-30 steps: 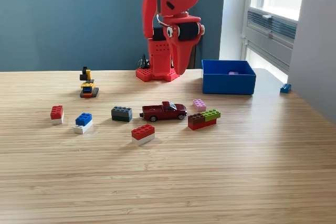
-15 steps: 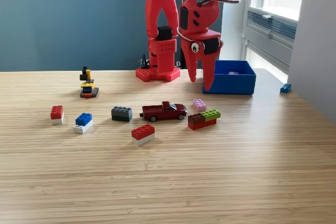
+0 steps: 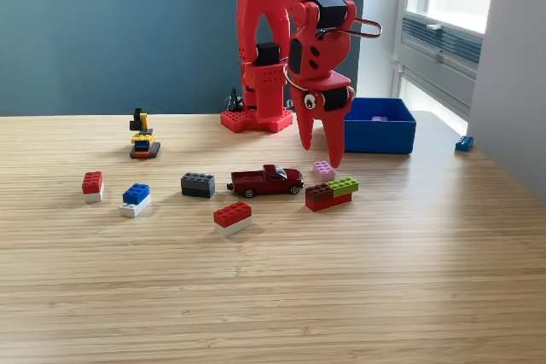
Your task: Grasp a lego block and put it in the bin.
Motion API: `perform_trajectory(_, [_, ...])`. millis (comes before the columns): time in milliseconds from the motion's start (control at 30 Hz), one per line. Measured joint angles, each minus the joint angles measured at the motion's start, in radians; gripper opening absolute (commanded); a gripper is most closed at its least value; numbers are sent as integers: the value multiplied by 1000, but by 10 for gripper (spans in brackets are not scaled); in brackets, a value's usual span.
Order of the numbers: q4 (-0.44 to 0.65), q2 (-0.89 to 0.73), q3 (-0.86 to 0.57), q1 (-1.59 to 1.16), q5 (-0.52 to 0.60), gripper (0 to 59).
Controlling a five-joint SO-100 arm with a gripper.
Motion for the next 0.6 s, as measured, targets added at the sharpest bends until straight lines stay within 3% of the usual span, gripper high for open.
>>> perform_trajectory(600, [-160,0,21,31,34,304])
